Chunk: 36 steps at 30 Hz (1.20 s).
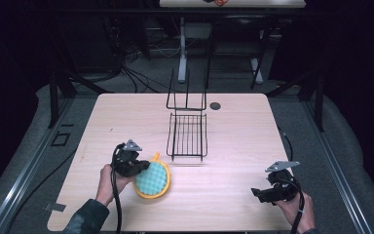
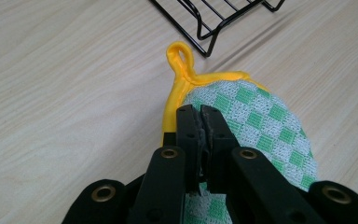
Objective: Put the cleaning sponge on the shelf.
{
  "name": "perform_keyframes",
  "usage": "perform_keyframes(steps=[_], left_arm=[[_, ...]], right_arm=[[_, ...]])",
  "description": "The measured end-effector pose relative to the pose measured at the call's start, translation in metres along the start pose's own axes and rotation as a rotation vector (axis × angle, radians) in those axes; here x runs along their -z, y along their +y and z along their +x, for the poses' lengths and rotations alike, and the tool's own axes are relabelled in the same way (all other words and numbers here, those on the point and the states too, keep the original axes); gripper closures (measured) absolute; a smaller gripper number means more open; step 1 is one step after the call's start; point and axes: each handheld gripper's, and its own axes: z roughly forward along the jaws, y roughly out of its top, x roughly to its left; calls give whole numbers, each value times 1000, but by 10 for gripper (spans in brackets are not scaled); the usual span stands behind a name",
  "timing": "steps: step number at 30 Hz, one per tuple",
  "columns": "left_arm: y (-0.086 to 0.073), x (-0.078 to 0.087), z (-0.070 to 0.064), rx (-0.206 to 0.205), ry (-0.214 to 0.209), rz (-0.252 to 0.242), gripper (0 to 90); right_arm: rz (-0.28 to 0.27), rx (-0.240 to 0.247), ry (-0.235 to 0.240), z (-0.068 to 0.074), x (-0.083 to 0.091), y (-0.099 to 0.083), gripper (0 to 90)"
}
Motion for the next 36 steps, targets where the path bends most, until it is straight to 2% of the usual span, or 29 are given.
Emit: perform_keyframes(steps=[26, 30, 36], left_arm=[[9, 22, -2, -17, -19, -35, 871], [11, 26, -1, -12, -24, -46, 871], [16, 33, 2, -9, -24, -67, 871]], right_arm=[[4, 10, -2, 0, -2, -1, 150], [0, 27, -8, 0, -1, 0, 151], [2, 10, 0, 0, -3, 0, 151]])
